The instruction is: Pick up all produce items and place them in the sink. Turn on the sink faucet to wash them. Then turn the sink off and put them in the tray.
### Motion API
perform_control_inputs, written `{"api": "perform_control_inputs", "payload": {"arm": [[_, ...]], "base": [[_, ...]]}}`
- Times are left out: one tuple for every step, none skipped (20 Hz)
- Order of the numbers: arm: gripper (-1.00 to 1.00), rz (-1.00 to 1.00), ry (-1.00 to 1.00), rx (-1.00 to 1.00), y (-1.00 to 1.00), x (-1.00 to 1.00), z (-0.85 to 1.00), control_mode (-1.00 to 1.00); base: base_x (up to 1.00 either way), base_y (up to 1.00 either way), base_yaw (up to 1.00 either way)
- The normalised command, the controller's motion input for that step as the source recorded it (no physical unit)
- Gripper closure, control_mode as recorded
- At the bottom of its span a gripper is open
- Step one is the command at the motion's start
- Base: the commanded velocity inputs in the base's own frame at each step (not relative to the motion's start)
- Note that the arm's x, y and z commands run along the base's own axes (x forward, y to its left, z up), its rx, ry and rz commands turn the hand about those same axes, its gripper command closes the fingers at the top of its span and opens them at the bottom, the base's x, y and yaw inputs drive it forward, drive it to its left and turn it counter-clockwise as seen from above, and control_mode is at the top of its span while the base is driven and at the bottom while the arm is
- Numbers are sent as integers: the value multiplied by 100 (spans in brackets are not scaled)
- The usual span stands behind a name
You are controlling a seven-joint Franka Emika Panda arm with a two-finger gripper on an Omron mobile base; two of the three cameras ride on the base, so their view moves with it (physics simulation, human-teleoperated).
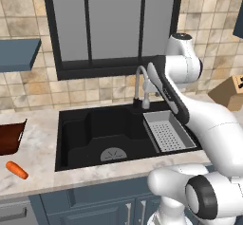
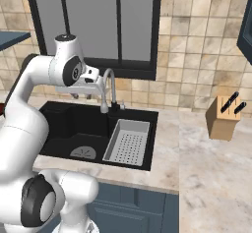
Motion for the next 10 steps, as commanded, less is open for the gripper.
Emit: {"api": "perform_control_inputs", "payload": {"arm": [[-100, 0, 0, 0, 0, -2, 0, -100], [-100, 0, 1, 0, 0, -8, 0, -100], [-100, 0, 0, 0, 10, -19, 0, -100], [-100, 0, 0, 0, 10, -12, 0, -100], [-100, 0, -3, 0, 14, -27, 0, -100], [-100, 2, -3, -2, 35, -31, 0, -100], [-100, 5, -4, -5, 43, -38, 0, -100], [-100, 5, -2, -8, 56, -34, 0, -100], [-100, 5, -2, -8, 64, -31, 0, -100], [-100, 3, -1, -7, 79, -27, 0, -100]], "base": [[0, 0, 0], [0, 0, 0], [0, 0, 0], [0, 0, 0], [0, 0, 0], [0, 0, 0], [0, 0, 0], [0, 0, 0], [0, 0, 0], [0, 0, 0]]}}
